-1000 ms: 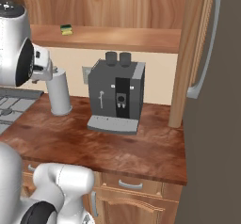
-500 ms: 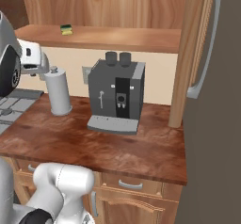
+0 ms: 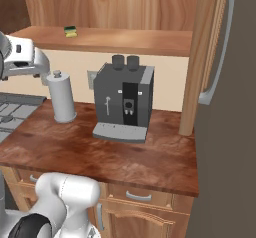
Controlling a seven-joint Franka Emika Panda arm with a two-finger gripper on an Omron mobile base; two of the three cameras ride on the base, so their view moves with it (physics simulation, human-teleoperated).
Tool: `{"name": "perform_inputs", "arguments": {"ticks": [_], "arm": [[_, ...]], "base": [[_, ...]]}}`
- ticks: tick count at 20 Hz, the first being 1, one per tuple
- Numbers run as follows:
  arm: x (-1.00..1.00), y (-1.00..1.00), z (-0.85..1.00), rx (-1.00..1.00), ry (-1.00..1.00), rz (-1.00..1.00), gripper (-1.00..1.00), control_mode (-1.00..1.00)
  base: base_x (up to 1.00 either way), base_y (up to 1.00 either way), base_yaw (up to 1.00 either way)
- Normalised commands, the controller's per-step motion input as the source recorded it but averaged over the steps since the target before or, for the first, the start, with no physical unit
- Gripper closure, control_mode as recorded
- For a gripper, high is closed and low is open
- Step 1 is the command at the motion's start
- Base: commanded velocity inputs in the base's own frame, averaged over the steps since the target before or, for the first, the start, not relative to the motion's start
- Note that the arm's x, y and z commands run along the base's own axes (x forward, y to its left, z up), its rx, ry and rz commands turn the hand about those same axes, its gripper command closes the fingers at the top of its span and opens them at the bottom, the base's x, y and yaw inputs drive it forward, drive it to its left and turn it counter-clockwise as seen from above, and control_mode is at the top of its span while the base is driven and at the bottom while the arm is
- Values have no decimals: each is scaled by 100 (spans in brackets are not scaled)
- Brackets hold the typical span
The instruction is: Open the cabinet. Pick the sponge and place it next to the sink. Then close the cabinet.
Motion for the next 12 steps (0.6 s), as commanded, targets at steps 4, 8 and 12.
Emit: {"name": "perform_inputs", "arguments": {"ticks": [4,8,12], "arm": [[8,0,24,0,0,-5,-100,-100],[20,0,20,0,0,-3,-100,-100],[42,0,14,1,-6,-3,-100,-100]], "base": [[0,0,0],[0,0,0],[0,0,0]]}}
